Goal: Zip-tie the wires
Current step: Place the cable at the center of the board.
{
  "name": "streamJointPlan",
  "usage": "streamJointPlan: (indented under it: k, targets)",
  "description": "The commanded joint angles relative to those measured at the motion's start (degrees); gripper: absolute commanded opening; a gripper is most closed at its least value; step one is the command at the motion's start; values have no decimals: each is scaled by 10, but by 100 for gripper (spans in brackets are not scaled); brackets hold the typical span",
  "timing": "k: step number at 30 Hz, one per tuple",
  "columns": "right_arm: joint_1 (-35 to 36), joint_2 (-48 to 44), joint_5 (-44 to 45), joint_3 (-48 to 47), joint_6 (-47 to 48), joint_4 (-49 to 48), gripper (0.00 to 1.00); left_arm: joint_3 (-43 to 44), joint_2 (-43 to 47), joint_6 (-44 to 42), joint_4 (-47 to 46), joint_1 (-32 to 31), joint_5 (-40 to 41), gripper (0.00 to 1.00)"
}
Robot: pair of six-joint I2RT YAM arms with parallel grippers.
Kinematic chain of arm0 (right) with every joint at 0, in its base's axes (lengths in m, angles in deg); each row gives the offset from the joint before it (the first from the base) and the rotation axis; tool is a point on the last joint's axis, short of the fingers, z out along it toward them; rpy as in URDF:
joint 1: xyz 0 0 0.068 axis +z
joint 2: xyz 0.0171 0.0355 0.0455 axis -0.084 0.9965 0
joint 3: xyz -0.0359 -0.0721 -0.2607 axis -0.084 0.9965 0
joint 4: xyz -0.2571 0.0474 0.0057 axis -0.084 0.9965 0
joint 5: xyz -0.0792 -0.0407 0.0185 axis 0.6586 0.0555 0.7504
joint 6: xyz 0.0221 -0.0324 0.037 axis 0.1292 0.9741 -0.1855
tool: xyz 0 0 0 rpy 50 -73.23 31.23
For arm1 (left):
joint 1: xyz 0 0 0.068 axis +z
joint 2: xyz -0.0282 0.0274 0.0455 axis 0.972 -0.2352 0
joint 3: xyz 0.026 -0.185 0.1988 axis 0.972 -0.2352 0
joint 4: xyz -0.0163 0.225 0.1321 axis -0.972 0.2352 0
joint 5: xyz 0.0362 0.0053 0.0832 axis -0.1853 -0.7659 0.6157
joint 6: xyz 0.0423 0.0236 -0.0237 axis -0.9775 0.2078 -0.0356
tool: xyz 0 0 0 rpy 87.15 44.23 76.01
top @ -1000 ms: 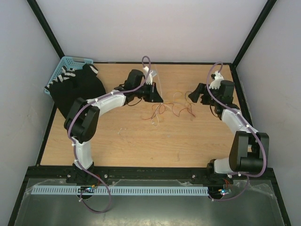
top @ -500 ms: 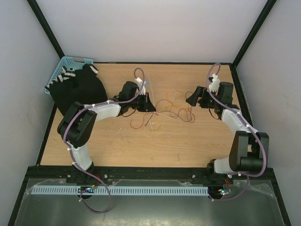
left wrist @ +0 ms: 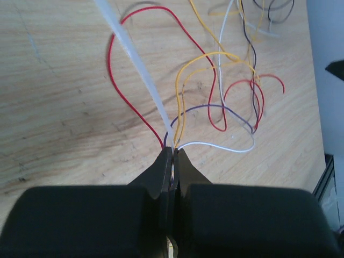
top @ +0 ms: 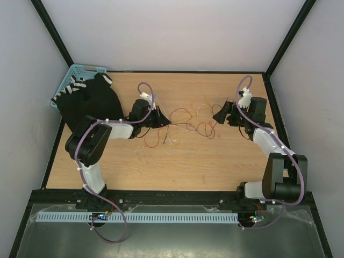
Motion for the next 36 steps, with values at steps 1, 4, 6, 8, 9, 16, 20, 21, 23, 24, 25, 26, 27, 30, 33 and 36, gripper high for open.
streamJointPlan:
  k: [1,4,6,8,9,16,20,21,23,24,25,26,27,30,33,36]
  targets:
    - [0,-14,4,7,-2,-24,99,2,-27,45,-82,18,38,0]
    - [-1,-14,13,8,-1,-27,99,9,-36,35,-88,21,61,0]
    - [-1,-15,21,11,-3,-33,99,12,-42,27,-89,25,77,0]
    - [-1,-16,23,11,-3,-36,99,14,-48,26,-89,31,82,0]
    - [-1,-16,23,9,-3,-36,99,13,-50,25,-91,33,84,0]
    - [-2,-11,31,7,-7,-41,99,11,-35,-2,-93,36,84,24]
    - [-1,-12,33,8,-15,-50,99,2,-13,-14,-92,36,90,35]
    - [-1,-14,34,8,-16,-51,99,-1,-5,-16,-92,37,92,39]
    - [-1,-18,41,10,-14,-51,99,-8,10,-24,-92,39,97,57]
    - [-2,-21,46,13,-13,-52,99,-14,21,-30,-92,39,102,63]
    - [-1,-25,52,16,-10,-52,99,-21,34,-36,-93,39,106,68]
    - [-1,-30,58,18,-9,-52,99,-28,49,-43,-93,38,112,73]
    - [-2,-36,64,22,-7,-56,99,-37,64,-53,-97,38,117,78]
    - [-2,-63,66,51,9,-89,99,-70,119,-81,-119,38,139,92]
    - [-2,-116,79,118,18,-180,99,-98,181,-110,-123,38,163,99]
    - [-1,-162,117,194,17,-279,99,-128,244,-125,-123,39,197,99]
